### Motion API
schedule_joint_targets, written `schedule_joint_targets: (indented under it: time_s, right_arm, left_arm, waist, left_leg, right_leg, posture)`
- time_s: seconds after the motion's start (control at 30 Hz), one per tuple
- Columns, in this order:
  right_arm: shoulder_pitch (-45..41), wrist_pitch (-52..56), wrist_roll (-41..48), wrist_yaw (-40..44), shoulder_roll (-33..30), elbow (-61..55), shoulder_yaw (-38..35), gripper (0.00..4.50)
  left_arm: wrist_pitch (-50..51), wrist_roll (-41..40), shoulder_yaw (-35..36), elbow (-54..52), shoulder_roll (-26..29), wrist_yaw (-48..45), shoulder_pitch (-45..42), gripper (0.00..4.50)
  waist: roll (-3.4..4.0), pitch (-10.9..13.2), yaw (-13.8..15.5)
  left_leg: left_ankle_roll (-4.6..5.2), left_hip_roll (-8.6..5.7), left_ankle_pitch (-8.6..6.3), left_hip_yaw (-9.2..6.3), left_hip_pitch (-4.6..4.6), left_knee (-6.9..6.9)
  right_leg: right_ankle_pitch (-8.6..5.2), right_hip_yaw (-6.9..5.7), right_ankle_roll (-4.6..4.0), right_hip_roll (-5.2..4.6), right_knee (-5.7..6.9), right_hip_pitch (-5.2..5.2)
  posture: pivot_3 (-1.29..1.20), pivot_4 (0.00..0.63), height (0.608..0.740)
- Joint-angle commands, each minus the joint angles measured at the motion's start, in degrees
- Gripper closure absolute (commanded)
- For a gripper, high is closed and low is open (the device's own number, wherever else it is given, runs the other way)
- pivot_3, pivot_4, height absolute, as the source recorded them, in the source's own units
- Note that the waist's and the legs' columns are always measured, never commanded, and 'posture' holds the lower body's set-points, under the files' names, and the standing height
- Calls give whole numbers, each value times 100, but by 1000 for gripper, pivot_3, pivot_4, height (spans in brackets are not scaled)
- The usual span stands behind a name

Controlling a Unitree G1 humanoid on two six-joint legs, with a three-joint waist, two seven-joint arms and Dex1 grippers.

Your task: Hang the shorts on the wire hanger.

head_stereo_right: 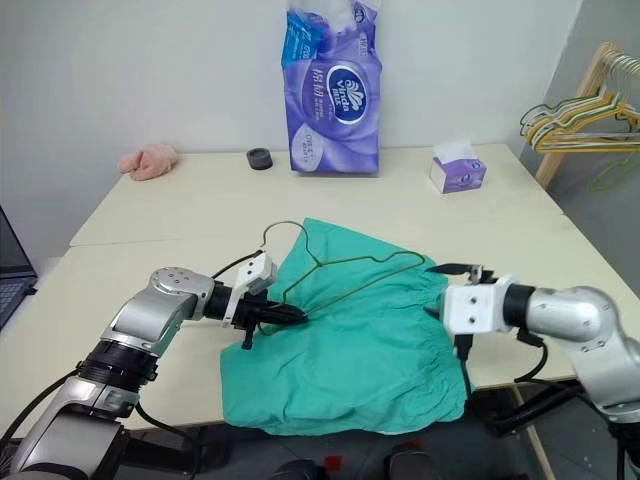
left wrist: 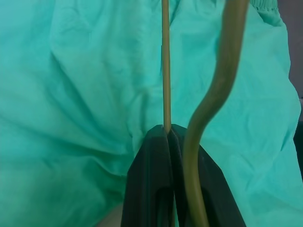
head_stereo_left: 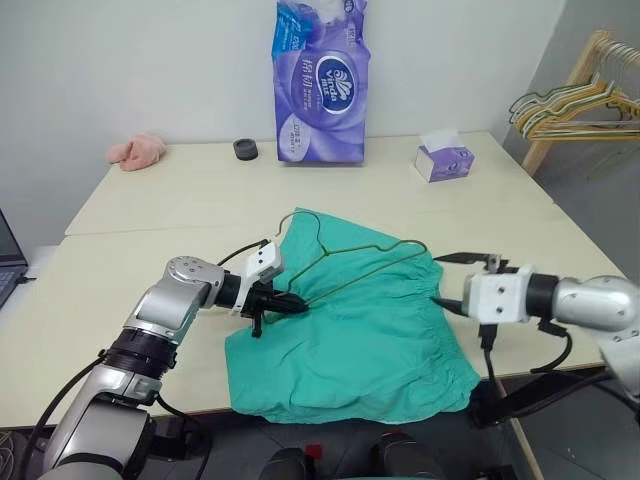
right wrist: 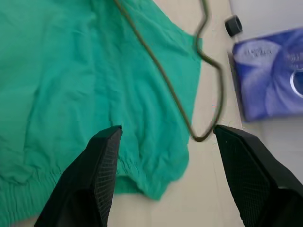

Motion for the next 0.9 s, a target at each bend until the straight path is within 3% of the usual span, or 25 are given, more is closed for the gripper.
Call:
schedule_joint_targets:
  time_s: [0.03,0.3,0.67,0.9]
  right_arm:
    - [-251,815,321,175,-108,-355,-53,1191]
    - [-896,2403,636,477,-105,-756,815,1191]
    - [-1341,2853,296,530,-33,-293,1719,1191]
    - [-1401,2938,227,644,-76,-206,1870,3409]
  left_arm:
    - [-295,187,-117,-408,136,-102,-52,4500]
    - [-583,548,-339,-792,179,-65,-242,4500]
    - [-665,664,-398,-1137,234,-82,-221,4500]
    - [-642,695,-401,-1230,243,-70,-199,4500]
  waist:
    - [0,0,3]
    - [1,0,-1]
    - [1,0,-2]
    - [1,0,-1]
  left_leg:
    - [0,0,0,0,0,0]
    - [0,0,0,-3,-8,-1]
    - [0,-1,0,-4,-14,-2]
    - [0,-1,0,-4,-14,-1]
  right_leg:
    - [0,-1,0,0,0,0]
    - [0,-5,0,-3,-5,-4]
    - [0,-7,0,-5,-4,-12]
    - [0,-8,1,-6,-3,-12]
  posture:
    - [-164,54,740]
    - [-166,52,740]
    - [-156,55,740]
    - [-150,54,740]
